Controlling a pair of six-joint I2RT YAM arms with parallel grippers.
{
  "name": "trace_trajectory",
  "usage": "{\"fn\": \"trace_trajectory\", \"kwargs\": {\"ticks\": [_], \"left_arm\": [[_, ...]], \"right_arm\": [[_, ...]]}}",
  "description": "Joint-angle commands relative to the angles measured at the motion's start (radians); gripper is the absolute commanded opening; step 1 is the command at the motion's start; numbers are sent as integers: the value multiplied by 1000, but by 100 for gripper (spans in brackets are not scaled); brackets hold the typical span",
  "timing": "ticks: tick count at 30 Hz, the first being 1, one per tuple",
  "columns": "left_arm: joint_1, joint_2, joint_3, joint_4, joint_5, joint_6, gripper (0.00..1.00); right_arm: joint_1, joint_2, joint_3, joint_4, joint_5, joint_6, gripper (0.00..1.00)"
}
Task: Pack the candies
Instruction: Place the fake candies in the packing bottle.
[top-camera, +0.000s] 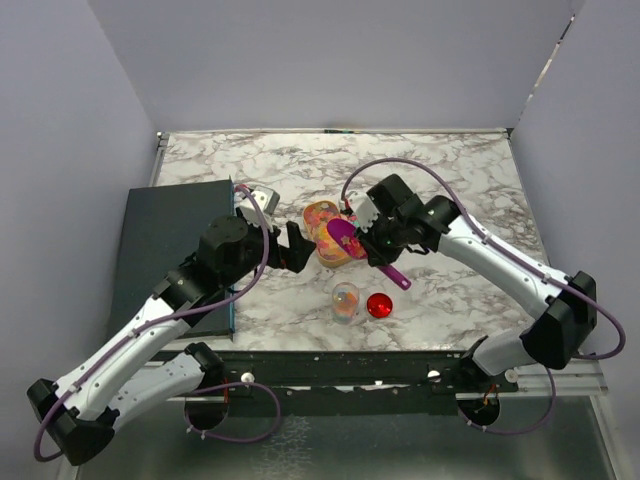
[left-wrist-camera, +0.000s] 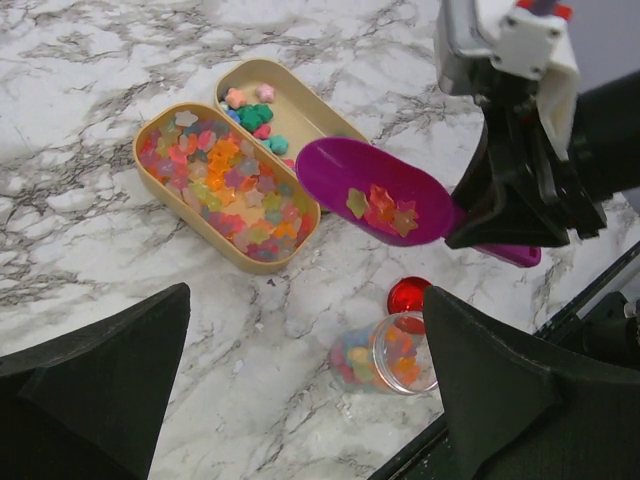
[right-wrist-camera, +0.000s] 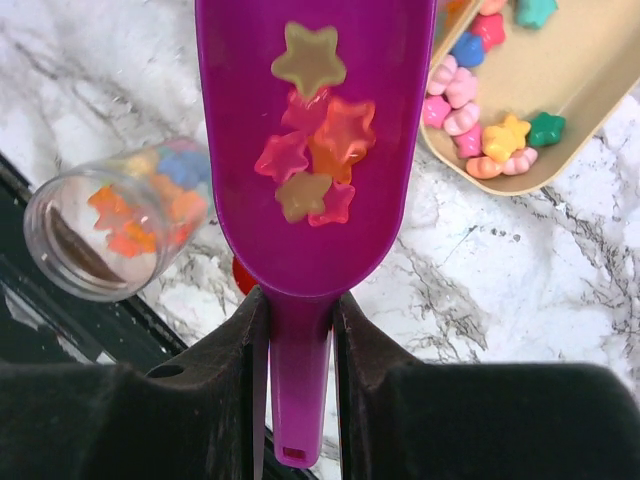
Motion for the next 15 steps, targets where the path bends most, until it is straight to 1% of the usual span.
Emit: {"fn": "trace_trajectory", "kwargs": {"ticks": [1, 8, 15], "left_arm": [[-2, 88, 52, 73, 52, -37, 99], [-3, 190, 60, 96, 69, -33, 99], [-2, 238, 46, 96, 70, -39, 98]], "right_arm": [[46, -75, -32, -13, -18, -96, 0], [104, -169, -73, -25, -65, -178, 1], [134, -237, -78, -31, -124, -244, 0]]}}
